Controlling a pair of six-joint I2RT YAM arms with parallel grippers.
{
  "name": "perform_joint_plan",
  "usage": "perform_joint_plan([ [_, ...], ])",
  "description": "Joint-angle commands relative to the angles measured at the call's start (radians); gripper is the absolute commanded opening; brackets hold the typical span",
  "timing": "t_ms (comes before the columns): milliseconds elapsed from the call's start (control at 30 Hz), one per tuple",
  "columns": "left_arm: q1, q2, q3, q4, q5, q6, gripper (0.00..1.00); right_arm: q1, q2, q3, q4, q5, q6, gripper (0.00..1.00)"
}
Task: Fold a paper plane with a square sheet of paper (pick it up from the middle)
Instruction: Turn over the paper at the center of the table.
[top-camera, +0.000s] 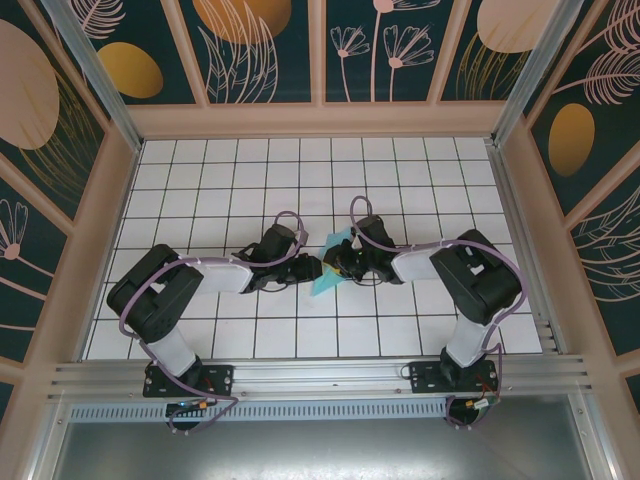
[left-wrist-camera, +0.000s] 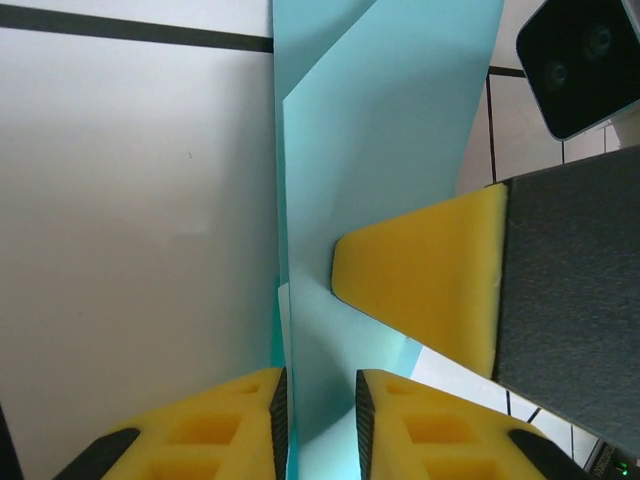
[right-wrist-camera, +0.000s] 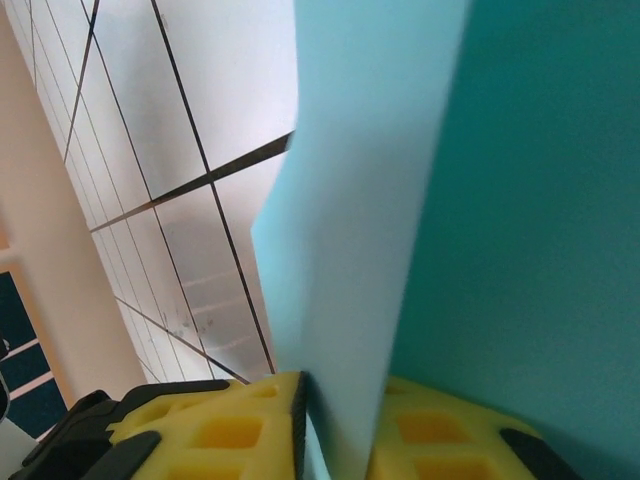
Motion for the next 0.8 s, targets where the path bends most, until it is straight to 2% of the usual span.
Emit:
perform_joint_plan([
  [0, 0.005, -0.006, 0.018, 0.016, 0.017, 0.007, 0.26, 0.005, -0.003, -0.015, 0.060, -0.016, -0.014, 0.14],
  [67, 0.006, -0.028, 0.019, 0.006, 0.009, 0.008, 0.26, -0.001, -0.024, -0.018, 0.060, -0.009, -0.025, 0.08],
  [200, 0.012, -0.117, 0.010, -0.020, -0.021, 0.007, 0.33, -0.023, -0.085, -0.034, 0.082, -0.009, -0.060, 0.03],
  [567, 0.031, -0.329, -0.075, 0.020, -0.036, -0.125, 0.73, -0.148, -0.245, -0.041, 0.217, -0.169, -0.089, 0.03],
  [700, 0.033, -0.362, -0.116, 0.125, 0.020, -0.226, 0.87, -0.158, -0.265, -0.012, 0.238, -0.206, -0.065, 0.04],
  [767, 0.033, -0.369, -0.140, 0.212, 0.056, -0.289, 0.90, -0.158, -0.263, -0.002, 0.274, -0.224, -0.033, 0.04],
])
